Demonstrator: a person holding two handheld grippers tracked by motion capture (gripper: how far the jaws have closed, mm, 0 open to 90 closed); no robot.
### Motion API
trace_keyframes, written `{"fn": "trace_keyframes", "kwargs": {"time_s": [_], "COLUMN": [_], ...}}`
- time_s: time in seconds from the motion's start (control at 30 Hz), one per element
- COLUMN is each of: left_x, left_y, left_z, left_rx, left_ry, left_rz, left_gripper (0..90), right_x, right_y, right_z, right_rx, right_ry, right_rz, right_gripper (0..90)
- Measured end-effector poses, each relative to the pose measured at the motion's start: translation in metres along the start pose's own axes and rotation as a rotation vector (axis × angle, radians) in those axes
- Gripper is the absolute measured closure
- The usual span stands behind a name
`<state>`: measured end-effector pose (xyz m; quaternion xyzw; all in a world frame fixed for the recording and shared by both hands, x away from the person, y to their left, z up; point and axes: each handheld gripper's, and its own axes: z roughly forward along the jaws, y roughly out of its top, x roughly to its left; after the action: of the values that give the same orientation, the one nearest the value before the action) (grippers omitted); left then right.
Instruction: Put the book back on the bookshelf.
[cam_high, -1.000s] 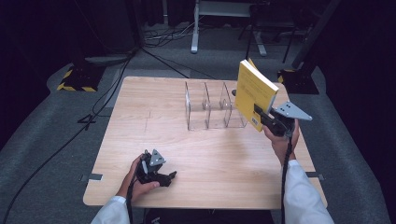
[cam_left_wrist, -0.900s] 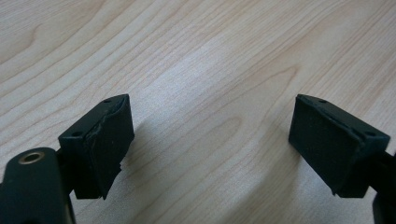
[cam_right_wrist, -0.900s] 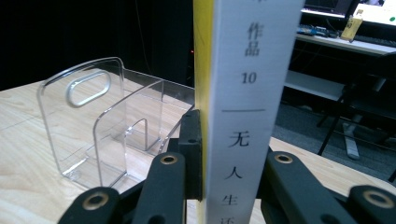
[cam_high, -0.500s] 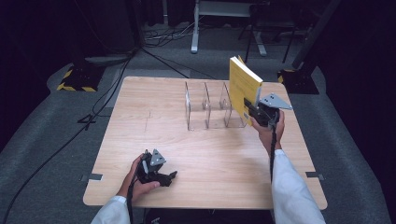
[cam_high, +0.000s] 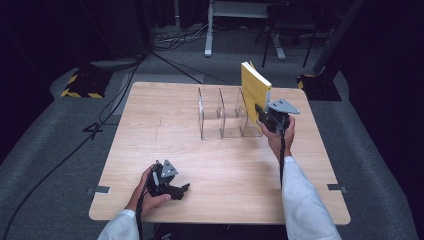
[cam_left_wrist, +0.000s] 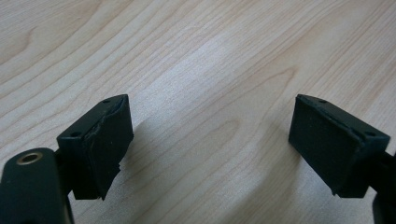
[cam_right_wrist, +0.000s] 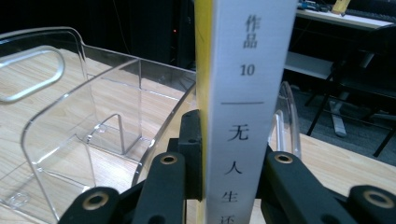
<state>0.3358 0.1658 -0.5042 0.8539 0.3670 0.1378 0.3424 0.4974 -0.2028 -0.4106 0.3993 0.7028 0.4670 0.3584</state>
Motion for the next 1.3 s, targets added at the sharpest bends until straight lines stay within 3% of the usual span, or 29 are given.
{"fn": "trace_keyframes", "kwargs": {"time_s": [0.3,0.63,0.8,1.1,1.3], "left_x": [0.000,-0.001,-0.001,-0.001,-0.002], "left_y": [0.000,0.000,0.000,0.000,0.000], "left_z": [0.000,0.000,0.000,0.000,0.000], "left_rx": [-0.001,-0.004,-0.004,-0.005,-0.004], "left_ry": [0.000,0.001,0.001,0.001,0.004], "left_rz": [0.001,0.002,0.002,0.002,0.007], "left_gripper": [14.3,14.7,14.7,14.7,15.0], "right_x": [0.000,0.003,0.004,0.002,0.004], "right_y": [-0.009,-0.019,-0.018,-0.020,-0.025], "right_z": [0.013,0.021,0.022,0.027,0.025], "right_rx": [0.016,0.002,-0.014,-0.024,-0.010], "right_ry": [-0.009,-0.006,-0.011,0.010,0.040], "right_rz": [0.020,0.042,0.030,0.077,0.070], "right_gripper": [76.7,76.7,76.7,76.5,76.4]}}
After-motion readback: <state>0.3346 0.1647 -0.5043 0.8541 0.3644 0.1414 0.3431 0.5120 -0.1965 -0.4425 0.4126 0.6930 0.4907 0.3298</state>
